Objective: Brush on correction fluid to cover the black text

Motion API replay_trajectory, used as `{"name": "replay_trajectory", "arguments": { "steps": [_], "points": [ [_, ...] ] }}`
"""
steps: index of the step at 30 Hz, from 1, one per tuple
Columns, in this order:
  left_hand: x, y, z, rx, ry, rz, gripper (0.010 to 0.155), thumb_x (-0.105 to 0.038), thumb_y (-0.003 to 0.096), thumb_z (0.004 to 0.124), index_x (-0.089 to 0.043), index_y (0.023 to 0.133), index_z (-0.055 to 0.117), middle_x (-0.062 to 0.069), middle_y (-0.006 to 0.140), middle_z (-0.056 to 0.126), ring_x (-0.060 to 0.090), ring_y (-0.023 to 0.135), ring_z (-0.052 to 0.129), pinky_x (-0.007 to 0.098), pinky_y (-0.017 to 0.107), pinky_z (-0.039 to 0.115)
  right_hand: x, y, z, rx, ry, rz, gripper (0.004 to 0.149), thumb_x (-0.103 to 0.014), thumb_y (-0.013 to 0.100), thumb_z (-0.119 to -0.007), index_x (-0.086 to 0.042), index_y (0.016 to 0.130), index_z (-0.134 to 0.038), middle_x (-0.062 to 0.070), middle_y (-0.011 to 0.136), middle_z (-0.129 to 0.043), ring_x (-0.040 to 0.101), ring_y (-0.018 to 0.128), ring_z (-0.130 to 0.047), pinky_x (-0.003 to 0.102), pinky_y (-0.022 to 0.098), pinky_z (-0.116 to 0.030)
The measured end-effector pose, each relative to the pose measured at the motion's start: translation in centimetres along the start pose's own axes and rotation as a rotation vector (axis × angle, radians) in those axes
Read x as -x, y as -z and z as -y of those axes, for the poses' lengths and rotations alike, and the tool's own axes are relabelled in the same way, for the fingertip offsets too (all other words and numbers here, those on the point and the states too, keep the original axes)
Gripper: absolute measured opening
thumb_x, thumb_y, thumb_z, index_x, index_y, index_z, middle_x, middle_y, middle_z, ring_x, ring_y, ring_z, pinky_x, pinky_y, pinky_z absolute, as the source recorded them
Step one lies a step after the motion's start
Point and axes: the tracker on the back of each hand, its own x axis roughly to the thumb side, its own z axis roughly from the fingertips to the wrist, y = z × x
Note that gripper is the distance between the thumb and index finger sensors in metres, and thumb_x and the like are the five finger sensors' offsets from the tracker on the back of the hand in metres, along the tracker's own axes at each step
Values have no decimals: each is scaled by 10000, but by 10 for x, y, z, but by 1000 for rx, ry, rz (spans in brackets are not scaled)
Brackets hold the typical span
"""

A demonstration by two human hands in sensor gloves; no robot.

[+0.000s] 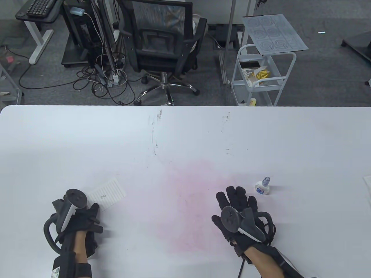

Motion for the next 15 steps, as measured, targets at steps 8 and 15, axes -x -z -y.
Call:
{"name": "replay_trajectory", "arguments": {
  "steps": [8, 15],
  "points": [
    [0, -1, -1, -31, 0, 14, 763, -651, 454, 684, -362, 1098, 395, -5, 1212, 284, 297, 1174, 344, 593, 822, 404, 0, 0, 0, 1, -1, 0, 757, -684, 427, -562, -346, 1041, -275, 17, 1096, -175, 394, 1040, -191, 670, 691, -316],
    [-3, -2, -3, -84, -4, 19, 708, -621, 453, 745, -363, 1064, 498, 1, 1184, 397, 304, 1140, 458, 556, 811, 484, 0, -1, 0, 2, -7, -1, 757, -684, 428, -559, -344, 1041, -273, 18, 1095, -173, 393, 1039, -191, 668, 691, -318]
  ]
}}
